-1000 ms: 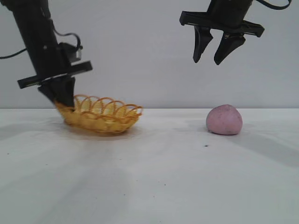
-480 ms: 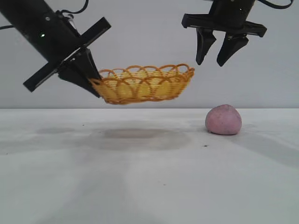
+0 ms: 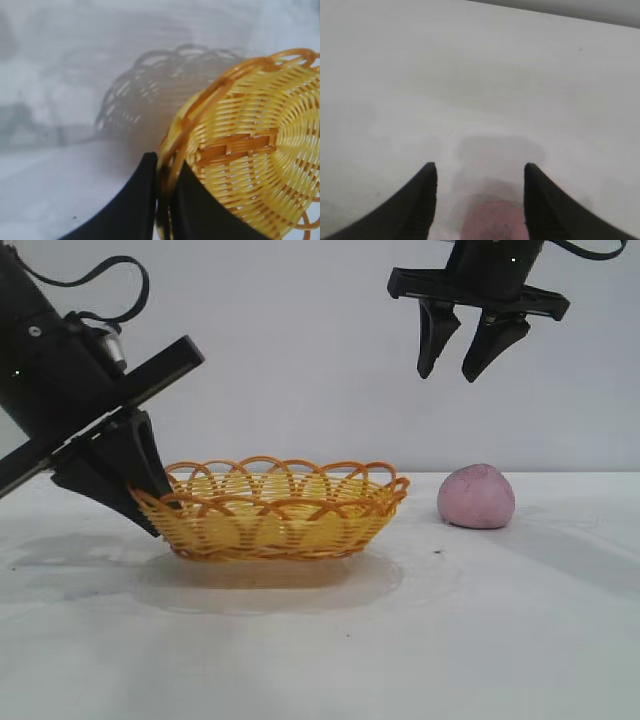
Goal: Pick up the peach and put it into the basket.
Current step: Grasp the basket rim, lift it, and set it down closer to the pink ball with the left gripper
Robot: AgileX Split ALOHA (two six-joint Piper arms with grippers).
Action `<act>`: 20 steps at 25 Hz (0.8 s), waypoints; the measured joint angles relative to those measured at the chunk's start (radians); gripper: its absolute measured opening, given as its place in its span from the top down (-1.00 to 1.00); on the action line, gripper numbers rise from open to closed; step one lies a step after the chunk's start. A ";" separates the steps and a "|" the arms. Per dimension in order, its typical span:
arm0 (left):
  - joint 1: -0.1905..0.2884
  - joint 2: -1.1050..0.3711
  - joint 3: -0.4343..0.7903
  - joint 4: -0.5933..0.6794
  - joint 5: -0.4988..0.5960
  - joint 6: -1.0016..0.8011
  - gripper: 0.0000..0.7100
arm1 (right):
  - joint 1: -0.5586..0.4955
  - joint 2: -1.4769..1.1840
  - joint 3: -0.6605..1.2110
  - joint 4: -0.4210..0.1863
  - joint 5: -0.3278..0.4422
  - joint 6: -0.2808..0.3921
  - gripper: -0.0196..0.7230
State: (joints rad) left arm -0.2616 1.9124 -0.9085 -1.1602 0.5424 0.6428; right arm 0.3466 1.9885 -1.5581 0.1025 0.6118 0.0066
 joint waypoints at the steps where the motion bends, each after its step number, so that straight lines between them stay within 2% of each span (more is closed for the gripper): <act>1: 0.000 0.005 0.002 0.000 0.002 0.000 1.00 | 0.000 0.000 0.000 0.000 0.000 0.000 0.04; 2: 0.000 0.007 0.002 0.000 0.004 0.000 0.86 | 0.000 0.000 0.000 0.000 0.000 0.000 0.04; 3: 0.000 0.010 0.002 0.000 0.006 0.000 0.86 | 0.000 0.000 0.000 0.000 0.000 0.000 0.04; 8: 0.000 0.010 0.002 0.002 0.010 0.000 0.07 | 0.000 0.000 0.000 0.000 0.000 0.000 0.04; 10: 0.000 0.010 0.002 0.008 0.014 0.000 -0.10 | 0.000 0.000 0.000 0.000 0.000 0.000 0.04; 14: 0.000 0.010 0.002 0.028 0.026 0.000 -0.06 | 0.000 0.000 0.000 0.000 0.000 0.000 0.04; 15: 0.004 0.010 0.002 0.033 0.033 0.000 -0.13 | 0.000 0.000 0.000 0.000 0.000 0.000 0.04; 17: 0.025 0.001 0.002 0.048 0.052 0.000 -0.13 | 0.000 0.000 0.000 0.000 0.000 0.000 0.04; 20: 0.084 -0.030 0.002 0.059 0.084 0.000 -0.13 | 0.000 0.000 0.000 0.000 0.000 0.000 0.04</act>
State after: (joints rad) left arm -0.1777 1.8828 -0.9068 -1.1008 0.6265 0.6428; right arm 0.3466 1.9885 -1.5581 0.1025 0.6118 0.0066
